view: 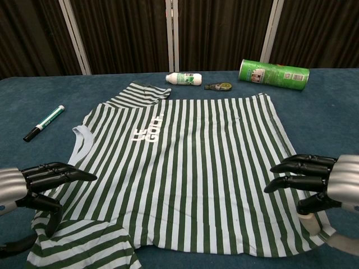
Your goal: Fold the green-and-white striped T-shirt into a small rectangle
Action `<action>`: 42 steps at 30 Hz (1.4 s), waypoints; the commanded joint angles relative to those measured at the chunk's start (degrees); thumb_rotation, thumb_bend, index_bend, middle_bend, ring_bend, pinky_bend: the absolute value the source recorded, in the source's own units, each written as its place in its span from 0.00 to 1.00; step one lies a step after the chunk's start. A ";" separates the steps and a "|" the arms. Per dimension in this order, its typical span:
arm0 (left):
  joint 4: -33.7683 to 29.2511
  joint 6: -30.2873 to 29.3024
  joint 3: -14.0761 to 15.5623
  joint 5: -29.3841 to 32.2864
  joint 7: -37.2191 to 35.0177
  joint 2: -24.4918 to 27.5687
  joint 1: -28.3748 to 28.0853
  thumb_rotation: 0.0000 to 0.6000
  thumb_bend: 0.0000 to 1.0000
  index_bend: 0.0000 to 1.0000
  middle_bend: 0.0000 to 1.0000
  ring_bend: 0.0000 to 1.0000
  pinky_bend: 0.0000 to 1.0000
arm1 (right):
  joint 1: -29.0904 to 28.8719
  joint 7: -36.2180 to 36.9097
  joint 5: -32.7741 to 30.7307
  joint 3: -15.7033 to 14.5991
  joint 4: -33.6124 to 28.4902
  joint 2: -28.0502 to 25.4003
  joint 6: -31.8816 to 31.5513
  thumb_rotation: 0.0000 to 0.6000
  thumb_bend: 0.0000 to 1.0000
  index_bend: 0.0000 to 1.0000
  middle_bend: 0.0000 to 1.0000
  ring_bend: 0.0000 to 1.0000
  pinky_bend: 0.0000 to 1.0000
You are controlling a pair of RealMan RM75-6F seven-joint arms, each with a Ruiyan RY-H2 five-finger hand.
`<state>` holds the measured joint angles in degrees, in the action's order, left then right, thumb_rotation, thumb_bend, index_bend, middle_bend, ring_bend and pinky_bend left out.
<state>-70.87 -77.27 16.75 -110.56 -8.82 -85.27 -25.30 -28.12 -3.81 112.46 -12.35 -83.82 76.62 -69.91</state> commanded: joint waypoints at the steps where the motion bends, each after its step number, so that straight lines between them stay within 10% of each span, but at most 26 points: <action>1: -1.84 -0.47 1.53 -1.51 0.62 1.40 0.15 1.00 0.56 0.84 0.00 0.00 0.00 | -0.91 -0.32 1.20 -0.72 -2.15 -1.82 0.57 1.00 0.38 0.79 0.15 0.00 0.00; 42: -3.83 -7.62 12.25 -13.79 0.37 6.65 5.69 1.00 0.57 0.85 0.00 0.00 0.00 | 1.27 -4.59 12.25 -10.74 -13.64 -8.80 1.09 1.00 0.39 0.81 0.18 0.00 0.00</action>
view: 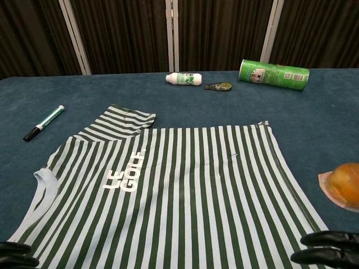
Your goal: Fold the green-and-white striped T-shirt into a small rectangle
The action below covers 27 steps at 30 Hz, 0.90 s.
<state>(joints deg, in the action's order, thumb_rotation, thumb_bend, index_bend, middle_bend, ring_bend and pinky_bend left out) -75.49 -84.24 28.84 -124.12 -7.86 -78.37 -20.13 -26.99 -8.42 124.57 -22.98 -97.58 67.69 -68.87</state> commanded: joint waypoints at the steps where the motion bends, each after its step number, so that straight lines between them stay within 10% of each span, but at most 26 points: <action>1: 1.04 -0.83 0.23 -0.32 -0.82 -0.28 0.66 1.00 0.57 0.85 0.00 0.00 0.00 | 0.21 0.10 0.19 -0.18 0.16 0.20 0.10 1.00 0.39 0.81 0.18 0.00 0.00; 27: 0.98 -0.93 -0.52 -0.43 -2.35 0.07 1.73 1.00 0.57 0.85 0.00 0.00 0.00 | 1.51 1.31 0.91 0.06 1.07 0.39 -0.87 1.00 0.38 0.81 0.17 0.00 0.00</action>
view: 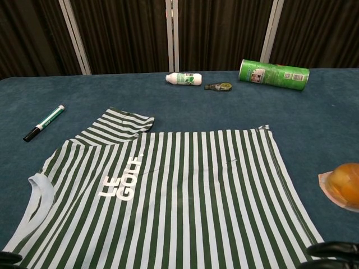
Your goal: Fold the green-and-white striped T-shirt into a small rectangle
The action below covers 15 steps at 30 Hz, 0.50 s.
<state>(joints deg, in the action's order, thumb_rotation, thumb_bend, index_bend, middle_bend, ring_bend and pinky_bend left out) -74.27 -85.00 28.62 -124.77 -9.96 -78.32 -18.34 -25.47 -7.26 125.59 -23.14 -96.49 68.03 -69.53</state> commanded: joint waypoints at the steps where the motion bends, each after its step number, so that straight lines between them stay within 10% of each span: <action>1: -0.50 -0.47 -0.67 0.44 -0.47 0.09 -0.13 1.00 0.57 0.85 0.00 0.00 0.00 | -0.02 0.25 -0.23 0.51 -0.06 0.06 -0.46 1.00 0.38 0.81 0.17 0.00 0.00; 15: -13.39 4.62 -10.64 14.64 5.84 4.69 -0.90 1.00 0.57 0.86 0.00 0.00 0.00 | -0.95 2.65 -7.70 7.53 -0.45 -1.06 -2.01 1.00 0.38 0.81 0.16 0.00 0.00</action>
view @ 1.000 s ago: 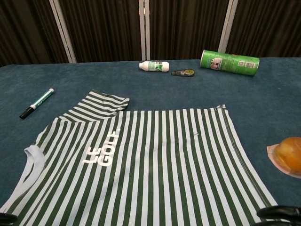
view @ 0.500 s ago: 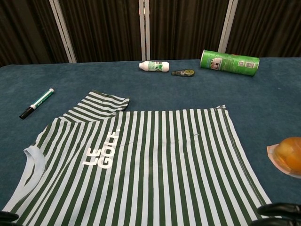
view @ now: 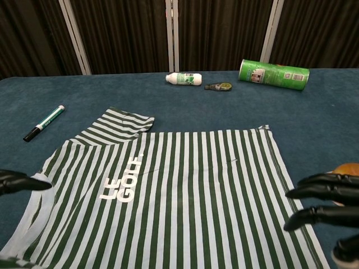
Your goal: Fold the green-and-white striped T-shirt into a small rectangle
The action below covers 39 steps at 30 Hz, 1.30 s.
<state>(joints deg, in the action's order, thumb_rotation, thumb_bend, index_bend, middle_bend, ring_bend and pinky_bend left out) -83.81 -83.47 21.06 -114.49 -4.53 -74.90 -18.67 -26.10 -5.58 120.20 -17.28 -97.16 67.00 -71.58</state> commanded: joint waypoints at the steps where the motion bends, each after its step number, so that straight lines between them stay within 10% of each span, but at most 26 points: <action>1: -4.34 3.63 -3.75 5.19 0.82 1.34 -0.72 1.00 0.57 0.87 0.00 0.00 0.00 | -0.44 1.32 -3.22 2.34 0.40 0.07 0.18 1.00 0.38 0.81 0.16 0.00 0.00; 15: -13.43 18.53 -16.81 29.45 12.90 0.35 -4.72 1.00 0.57 0.87 0.00 0.00 0.00 | -4.00 4.99 -18.76 12.88 5.73 3.90 6.65 1.00 0.38 0.81 0.16 0.00 0.00; 39: -9.06 27.76 -27.11 48.02 21.75 -6.06 -12.41 1.00 0.57 0.87 0.00 0.00 0.00 | -10.68 5.32 -33.23 21.15 17.71 12.65 18.66 1.00 0.38 0.81 0.16 0.00 0.00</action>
<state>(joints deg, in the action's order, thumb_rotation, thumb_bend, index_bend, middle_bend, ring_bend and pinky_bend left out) -93.51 -56.33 -5.24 -67.49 16.77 -80.52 -30.35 -36.21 -0.05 87.68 3.29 -80.17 79.09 -53.61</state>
